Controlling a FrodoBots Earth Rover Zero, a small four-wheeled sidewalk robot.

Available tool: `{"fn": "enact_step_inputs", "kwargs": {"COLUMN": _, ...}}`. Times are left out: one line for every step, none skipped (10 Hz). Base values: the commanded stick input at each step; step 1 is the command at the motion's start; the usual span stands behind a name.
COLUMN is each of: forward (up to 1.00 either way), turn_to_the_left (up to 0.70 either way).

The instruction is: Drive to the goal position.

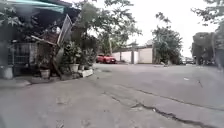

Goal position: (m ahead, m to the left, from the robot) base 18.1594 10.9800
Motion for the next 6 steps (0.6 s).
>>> {"fn": "enact_step_inputs", "kwargs": {"forward": 1.0, "turn_to_the_left": 0.0}}
{"fn": "enact_step_inputs", "kwargs": {"forward": 1.0, "turn_to_the_left": 0.0}}
{"fn": "enact_step_inputs", "kwargs": {"forward": 1.0, "turn_to_the_left": 0.0}}
{"fn": "enact_step_inputs", "kwargs": {"forward": 1.0, "turn_to_the_left": 0.0}}
{"fn": "enact_step_inputs", "kwargs": {"forward": 1.0, "turn_to_the_left": 0.0}}
{"fn": "enact_step_inputs", "kwargs": {"forward": 1.0, "turn_to_the_left": 0.0}}
